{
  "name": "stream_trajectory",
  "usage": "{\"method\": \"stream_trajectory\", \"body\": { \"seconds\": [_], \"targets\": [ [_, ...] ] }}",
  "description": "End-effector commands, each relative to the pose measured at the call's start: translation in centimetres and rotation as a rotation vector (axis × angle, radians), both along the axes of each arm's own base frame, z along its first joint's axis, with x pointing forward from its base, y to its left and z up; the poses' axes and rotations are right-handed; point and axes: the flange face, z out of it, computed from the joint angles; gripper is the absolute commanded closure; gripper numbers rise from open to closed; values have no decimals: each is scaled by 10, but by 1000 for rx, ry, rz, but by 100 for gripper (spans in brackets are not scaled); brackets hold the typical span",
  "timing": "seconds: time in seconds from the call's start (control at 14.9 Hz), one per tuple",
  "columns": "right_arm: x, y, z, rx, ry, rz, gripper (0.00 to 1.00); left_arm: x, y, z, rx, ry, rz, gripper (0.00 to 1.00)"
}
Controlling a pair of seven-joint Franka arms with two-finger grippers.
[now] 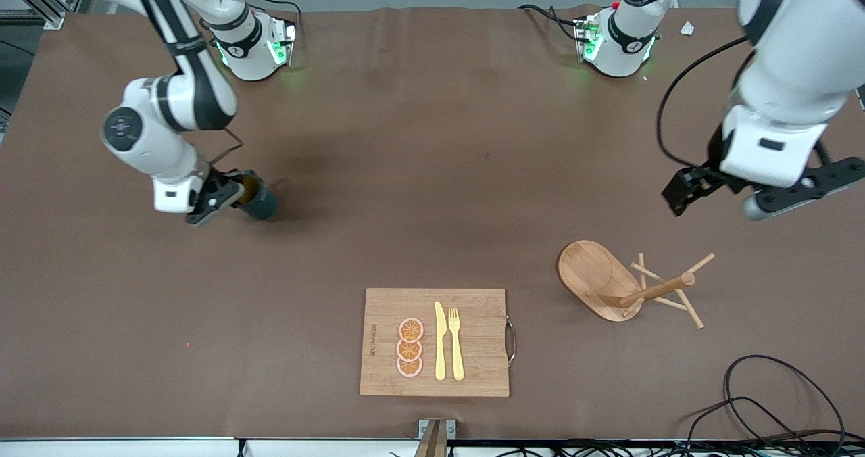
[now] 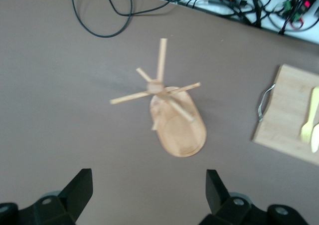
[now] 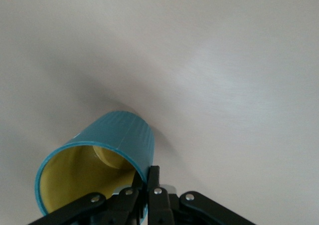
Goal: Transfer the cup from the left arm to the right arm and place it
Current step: 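Carry the mug away with the right gripper while the left gripper withdraws, then lower the mug onto the table with the right gripper and release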
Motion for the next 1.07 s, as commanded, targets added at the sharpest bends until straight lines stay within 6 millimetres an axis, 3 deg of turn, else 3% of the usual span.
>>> {"method": "stream_trajectory", "body": {
  "seconds": [0.0,0.2,0.47,0.67,1.01],
  "targets": [
    [10,-37,2,-30,-8,204,100,-18,31,21,-46,39,-15,0],
    [22,-64,-6,-78,7,381,100,-26,66,31,-99,85,-101,0],
    [31,-68,-13,-110,25,617,100,-37,95,35,-96,144,-162,0],
    [34,-80,-8,-142,32,754,100,-44,93,34,-101,158,-244,0],
    [33,-89,-10,-159,-10,957,100,-71,83,32,-95,192,-266,0]
  ]
}}
